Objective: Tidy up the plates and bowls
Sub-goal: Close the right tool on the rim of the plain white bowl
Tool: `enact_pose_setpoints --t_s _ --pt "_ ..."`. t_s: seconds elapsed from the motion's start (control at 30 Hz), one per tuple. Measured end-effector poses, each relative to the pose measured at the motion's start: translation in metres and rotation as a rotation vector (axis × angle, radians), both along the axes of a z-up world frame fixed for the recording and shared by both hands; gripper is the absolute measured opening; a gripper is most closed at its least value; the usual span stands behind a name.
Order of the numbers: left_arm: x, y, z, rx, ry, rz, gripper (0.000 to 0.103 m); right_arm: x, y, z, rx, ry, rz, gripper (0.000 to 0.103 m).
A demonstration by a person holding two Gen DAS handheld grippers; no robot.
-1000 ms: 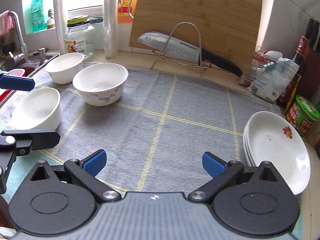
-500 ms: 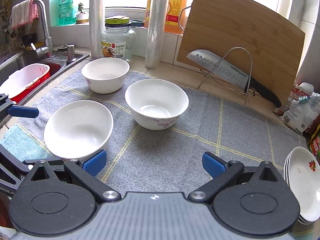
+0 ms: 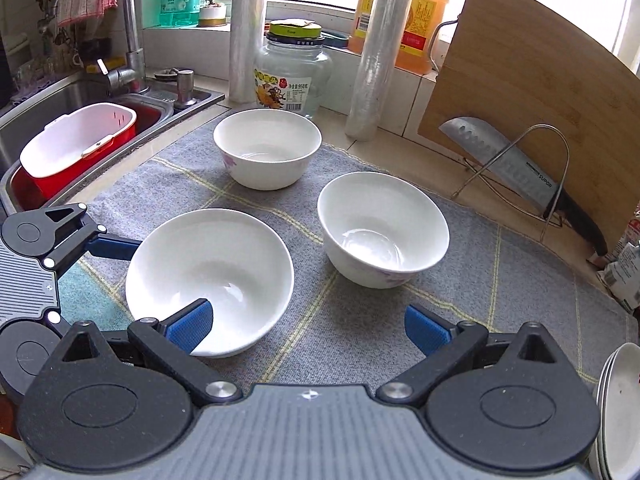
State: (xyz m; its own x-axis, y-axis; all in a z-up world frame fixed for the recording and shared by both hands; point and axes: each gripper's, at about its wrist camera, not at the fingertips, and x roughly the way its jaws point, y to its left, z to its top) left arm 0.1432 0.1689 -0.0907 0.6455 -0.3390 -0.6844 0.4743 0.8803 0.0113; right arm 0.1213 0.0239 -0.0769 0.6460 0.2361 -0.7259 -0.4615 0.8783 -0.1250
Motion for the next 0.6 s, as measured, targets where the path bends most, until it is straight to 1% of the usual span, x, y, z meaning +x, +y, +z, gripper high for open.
enact_pose_setpoints --t_s 0.17,0.33,0.6 --pt "0.001 -0.005 0.0 0.02 -0.045 -0.036 0.102 0.01 0.001 -0.003 0.041 0.044 0.019 0.103" --pt "0.004 -0.005 0.002 0.024 -0.058 -0.052 0.101 0.018 0.002 -0.005 0.089 0.087 0.039 0.103" --pt "0.002 -0.004 0.003 0.017 -0.071 -0.066 0.101 0.026 0.011 -0.006 0.114 0.114 0.083 0.1"
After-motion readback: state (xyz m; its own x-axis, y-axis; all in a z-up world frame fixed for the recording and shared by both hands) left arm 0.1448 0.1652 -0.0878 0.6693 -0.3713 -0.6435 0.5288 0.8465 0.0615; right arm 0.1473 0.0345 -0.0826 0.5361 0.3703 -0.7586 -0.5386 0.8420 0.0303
